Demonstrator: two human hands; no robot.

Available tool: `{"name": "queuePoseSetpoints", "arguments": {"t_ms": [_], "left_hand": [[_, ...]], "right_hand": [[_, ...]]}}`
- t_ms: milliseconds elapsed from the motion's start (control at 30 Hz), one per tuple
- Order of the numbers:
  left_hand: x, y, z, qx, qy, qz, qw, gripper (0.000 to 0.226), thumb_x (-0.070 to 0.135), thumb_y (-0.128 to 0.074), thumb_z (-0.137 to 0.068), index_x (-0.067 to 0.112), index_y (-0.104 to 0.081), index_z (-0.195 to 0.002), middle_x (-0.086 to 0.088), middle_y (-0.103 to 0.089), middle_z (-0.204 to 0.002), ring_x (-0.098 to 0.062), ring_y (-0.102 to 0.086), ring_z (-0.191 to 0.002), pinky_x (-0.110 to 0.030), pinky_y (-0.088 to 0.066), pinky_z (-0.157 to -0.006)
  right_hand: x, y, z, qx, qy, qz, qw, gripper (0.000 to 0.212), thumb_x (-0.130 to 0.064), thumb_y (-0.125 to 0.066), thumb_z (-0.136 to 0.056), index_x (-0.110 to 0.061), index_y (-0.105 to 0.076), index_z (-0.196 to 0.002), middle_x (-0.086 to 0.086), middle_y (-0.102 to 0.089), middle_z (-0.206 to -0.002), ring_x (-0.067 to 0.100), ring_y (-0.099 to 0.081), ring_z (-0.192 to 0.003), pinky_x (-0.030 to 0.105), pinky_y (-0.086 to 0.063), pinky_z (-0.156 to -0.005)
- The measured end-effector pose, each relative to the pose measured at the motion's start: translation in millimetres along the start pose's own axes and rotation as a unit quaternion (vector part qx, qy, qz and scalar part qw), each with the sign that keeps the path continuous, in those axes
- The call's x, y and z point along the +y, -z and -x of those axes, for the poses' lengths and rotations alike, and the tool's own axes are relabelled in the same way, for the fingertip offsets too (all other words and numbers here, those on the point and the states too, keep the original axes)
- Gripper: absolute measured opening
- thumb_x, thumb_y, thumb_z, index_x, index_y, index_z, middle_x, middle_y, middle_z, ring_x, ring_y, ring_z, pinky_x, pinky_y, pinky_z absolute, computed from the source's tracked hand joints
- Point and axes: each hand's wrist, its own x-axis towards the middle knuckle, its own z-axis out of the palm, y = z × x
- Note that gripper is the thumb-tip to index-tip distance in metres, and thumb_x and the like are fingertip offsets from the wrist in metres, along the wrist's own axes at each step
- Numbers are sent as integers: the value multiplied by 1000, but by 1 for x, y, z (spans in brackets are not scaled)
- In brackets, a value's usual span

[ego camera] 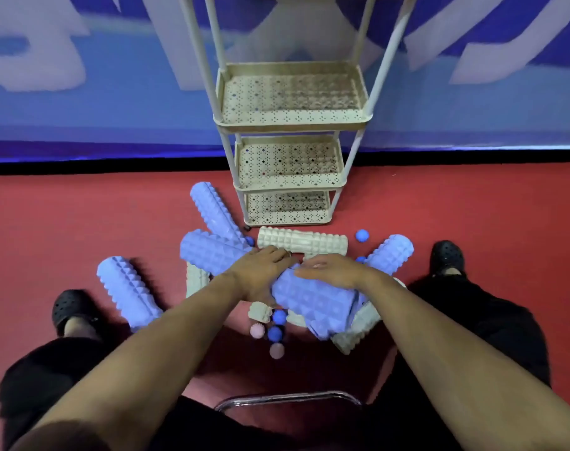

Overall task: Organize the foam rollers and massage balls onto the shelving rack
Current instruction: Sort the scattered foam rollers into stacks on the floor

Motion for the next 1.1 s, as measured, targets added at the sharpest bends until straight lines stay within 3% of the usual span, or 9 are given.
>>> {"name": "queuePoseSetpoints", "arguments": {"t_ms": [167, 300, 467, 533, 600, 700, 800, 967, 1100], "left_hand": [[25, 36, -11, 105, -96, -34, 989, 90, 64, -67, -71, 15, -43, -142, -6, -52, -132, -28, -53, -118, -43, -49, -90], [45, 56, -11, 170, -134, -35, 976, 86, 53, -70, -76, 16, -39, -148, -4, -47, -144, -23, -46, -131, -41, -35, -108], [48, 40, -9, 173, 54, 68, 981, 110, 40, -82, -71, 19, -19, -158, -14, -19, -161, -32, -25, -146, -45, -27, -118], [55, 39, -12, 156, 180, 263, 935, 102, 32, -86, -73, 15, -27, -155, -15, -28, -157, -30, -32, -143, -36, -32, -113], [70, 44, -14, 126, 264, 474, 831, 74, 36, -80, -81, 18, -45, -144, -11, -48, -145, -27, -52, -126, -36, -48, -94], [98, 51, -15, 32, 266, 668, 694, 45, 52, -69, -87, 25, -63, -123, 2, -66, -125, -21, -67, -105, -37, -58, -75], [117, 49, -27, 8, 229, 702, 674, 45, 50, -73, -85, 23, -67, -121, 1, -73, -115, -21, -71, -99, -40, -59, -79], [119, 32, -50, 25, 244, 726, 642, 88, 49, -93, -60, 17, -54, -133, -6, -73, -117, -29, -71, -105, -54, -54, -95], [118, 24, -60, 10, 264, 694, 669, 68, 48, -88, -64, 29, -58, -123, 4, -76, -109, -22, -71, -102, -39, -55, -83]], "right_hand": [[-15, 27, 54, -16, -20, -166, 986, 44, -60, -56, -93, -26, -68, -118, -12, -66, -124, 6, -56, -122, 26, -39, -109], [-7, 29, 67, -52, -12, -343, 938, 45, -48, -55, -96, -16, -61, -127, -5, -61, -134, 7, -52, -127, 24, -38, -110], [5, 16, 85, -62, -9, -497, 865, 25, -32, -59, -100, -9, -65, -107, 1, -75, -92, 8, -71, -82, 21, -50, -82], [13, 12, 96, -39, -13, -508, 860, 40, -45, -63, -95, -10, -69, -114, 7, -77, -96, 16, -73, -83, 26, -53, -75], [19, 9, 93, 1, -23, -514, 857, 57, -53, -70, -87, -10, -66, -126, 11, -75, -109, 22, -73, -96, 32, -55, -82], [23, 4, 95, 20, -17, -533, 846, 61, -56, -68, -87, -10, -65, -128, 15, -73, -114, 28, -72, -102, 36, -57, -83], [25, 2, 97, 10, 6, -561, 827, 55, -52, -56, -97, -8, -65, -128, 20, -69, -121, 31, -70, -107, 40, -56, -90], [44, -3, 84, 33, -12, -569, 822, 59, -56, -54, -96, -13, -61, -134, 17, -68, -126, 33, -64, -118, 49, -38, -114], [61, 13, 75, 77, -37, -544, 835, 52, -60, -61, -91, -20, -71, -122, 11, -74, -113, 33, -68, -112, 45, -42, -98]]}}
